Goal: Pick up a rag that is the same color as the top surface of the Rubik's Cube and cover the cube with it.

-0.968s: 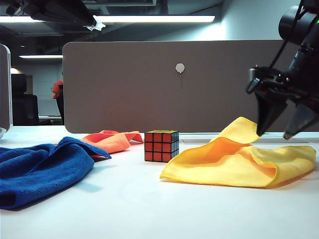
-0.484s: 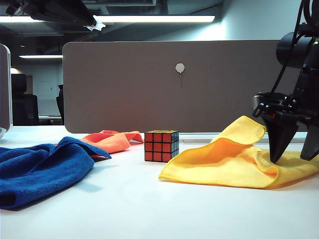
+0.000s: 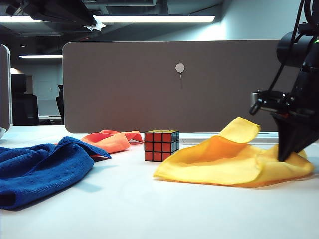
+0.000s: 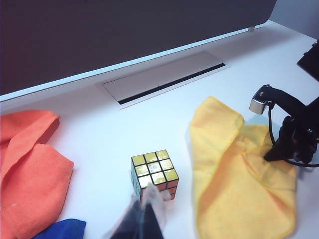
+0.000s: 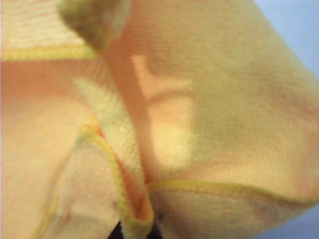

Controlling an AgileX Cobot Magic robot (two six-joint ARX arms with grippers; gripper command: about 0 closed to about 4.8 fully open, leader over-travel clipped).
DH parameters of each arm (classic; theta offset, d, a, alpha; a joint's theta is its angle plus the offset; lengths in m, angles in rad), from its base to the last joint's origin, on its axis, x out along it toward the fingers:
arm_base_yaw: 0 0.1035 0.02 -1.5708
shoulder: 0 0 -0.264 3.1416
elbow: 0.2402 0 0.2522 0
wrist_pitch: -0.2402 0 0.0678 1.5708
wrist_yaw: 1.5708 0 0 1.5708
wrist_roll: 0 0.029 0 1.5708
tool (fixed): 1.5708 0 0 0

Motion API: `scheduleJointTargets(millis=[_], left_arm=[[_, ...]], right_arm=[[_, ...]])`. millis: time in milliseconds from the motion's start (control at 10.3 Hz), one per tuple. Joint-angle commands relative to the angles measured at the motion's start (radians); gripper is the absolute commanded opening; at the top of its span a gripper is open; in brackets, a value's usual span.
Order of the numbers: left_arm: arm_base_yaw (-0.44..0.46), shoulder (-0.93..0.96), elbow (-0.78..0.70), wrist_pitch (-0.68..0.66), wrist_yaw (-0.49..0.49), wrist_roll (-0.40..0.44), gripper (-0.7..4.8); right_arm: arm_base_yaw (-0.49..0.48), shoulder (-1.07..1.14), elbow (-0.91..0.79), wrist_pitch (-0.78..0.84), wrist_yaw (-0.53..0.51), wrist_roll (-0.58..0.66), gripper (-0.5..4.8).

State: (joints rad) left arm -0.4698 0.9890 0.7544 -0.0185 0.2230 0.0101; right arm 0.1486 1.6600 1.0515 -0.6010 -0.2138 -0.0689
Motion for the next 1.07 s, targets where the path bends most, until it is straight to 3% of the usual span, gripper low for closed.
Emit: scheduleJointTargets(millis=[97, 387, 484, 581, 871, 968, 1065], left_arm=[[-0.001, -0.002, 0.005, 0.014, 0.0, 0.004, -0.05], [-0.001, -0.002, 0.005, 0.014, 0.0, 0.004, -0.05], [-0.001, -0.002, 0.005, 0.014, 0.0, 0.004, -0.05], [-0.001, -0.002, 0.005, 0.014, 0.0, 0.004, -0.05], [-0.001, -0.002, 0.005, 0.013, 0.0, 0.004, -0.05], [-0.001, -0.002, 0.005, 0.013, 0.0, 0.004, -0.05], [-0.001, -0.002, 0.005, 0.013, 0.0, 0.004, -0.05]], right_arm=[[0.001, -0.116, 0.006, 0.13, -0.175, 0.01, -0.06], [0.001, -0.241, 0.007, 0.297, -0.341, 0.034, -0.06], [0.002, -0.277, 0.007, 0.415, -0.455, 0.109, -0.06], [0.004, -0.281, 0.007, 0.475, -0.502, 0.15, -0.06], [0.055, -0.281, 0.007, 0.696, -0.523, 0.204, -0.06], [0.064, -0.266, 0.007, 0.928, -0.517, 0.359, -0.06], [0.064, -0.248, 0.014, 0.95, -0.521, 0.388, -0.06]])
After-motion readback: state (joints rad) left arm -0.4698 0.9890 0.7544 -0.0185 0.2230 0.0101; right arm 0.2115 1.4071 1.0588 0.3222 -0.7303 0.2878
